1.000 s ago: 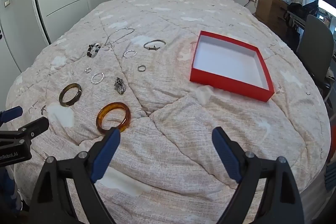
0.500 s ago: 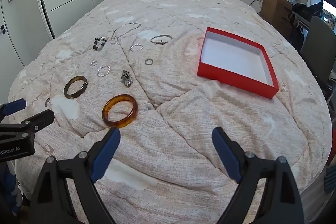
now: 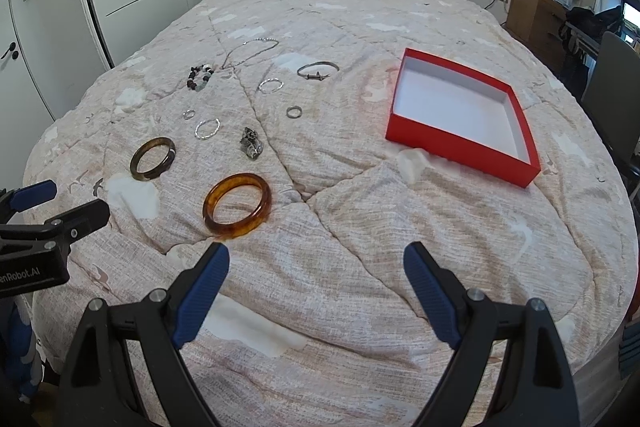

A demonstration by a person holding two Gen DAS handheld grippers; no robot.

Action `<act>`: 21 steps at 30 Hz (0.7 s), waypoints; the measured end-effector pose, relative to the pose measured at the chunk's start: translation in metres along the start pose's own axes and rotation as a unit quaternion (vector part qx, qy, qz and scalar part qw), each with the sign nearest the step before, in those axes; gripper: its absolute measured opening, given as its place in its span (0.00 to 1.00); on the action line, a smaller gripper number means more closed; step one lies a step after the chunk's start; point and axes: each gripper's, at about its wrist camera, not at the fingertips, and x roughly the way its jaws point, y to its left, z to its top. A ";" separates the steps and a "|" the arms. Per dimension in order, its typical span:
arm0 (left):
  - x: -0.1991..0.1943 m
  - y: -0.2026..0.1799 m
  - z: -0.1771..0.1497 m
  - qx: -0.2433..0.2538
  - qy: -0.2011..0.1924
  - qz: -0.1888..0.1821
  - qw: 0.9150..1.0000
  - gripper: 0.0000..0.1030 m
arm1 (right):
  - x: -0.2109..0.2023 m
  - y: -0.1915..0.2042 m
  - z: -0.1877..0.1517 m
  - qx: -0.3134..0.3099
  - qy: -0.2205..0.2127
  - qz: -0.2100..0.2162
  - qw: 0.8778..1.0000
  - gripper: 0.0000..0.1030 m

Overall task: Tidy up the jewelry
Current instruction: 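Move both tools toward the dark and amber bangles on the quilt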

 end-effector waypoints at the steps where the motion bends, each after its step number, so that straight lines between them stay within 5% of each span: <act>1: 0.000 0.000 0.000 0.000 0.000 0.000 1.000 0.99 | 0.001 0.000 0.000 0.000 0.002 0.001 1.000 0.86; 21: 0.006 0.019 0.004 -0.039 0.003 0.010 0.999 0.99 | 0.012 -0.001 0.003 -0.014 0.020 0.038 0.999 0.86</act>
